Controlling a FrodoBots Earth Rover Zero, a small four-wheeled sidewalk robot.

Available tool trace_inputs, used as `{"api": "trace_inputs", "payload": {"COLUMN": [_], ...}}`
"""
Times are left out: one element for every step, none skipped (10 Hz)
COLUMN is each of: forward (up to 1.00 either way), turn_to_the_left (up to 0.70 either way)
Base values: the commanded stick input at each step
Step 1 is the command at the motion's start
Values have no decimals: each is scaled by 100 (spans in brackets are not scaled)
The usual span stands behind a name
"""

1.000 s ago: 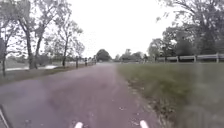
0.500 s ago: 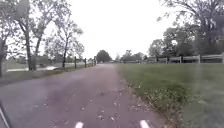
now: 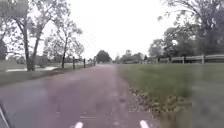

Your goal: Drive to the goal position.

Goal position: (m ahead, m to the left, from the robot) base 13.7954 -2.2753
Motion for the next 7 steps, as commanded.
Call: {"api": "trace_inputs", "payload": {"forward": [100, 100, 100, 100, 100, 100, 100], "turn_to_the_left": [0, 0, 0, 0, 0, 0, 0]}}
